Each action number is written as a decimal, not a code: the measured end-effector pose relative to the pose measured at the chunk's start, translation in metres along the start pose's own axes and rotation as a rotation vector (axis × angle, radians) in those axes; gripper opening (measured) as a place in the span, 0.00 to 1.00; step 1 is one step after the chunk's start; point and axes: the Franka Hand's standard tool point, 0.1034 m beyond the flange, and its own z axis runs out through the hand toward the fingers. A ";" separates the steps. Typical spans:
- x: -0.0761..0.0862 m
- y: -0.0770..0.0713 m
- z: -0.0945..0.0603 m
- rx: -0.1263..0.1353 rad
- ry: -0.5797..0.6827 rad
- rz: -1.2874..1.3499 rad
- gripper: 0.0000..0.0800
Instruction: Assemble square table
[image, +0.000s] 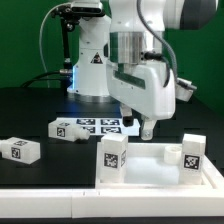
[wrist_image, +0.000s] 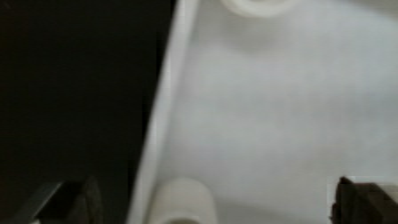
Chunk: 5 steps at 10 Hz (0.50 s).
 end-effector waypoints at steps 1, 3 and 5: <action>-0.001 -0.003 0.000 0.009 0.003 0.035 0.81; 0.000 -0.002 0.001 0.007 0.005 0.016 0.81; 0.001 0.009 0.017 0.022 0.016 0.076 0.81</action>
Offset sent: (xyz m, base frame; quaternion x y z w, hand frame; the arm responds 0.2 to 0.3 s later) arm 0.0000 0.0000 0.0000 0.0000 0.0000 0.0000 1.0000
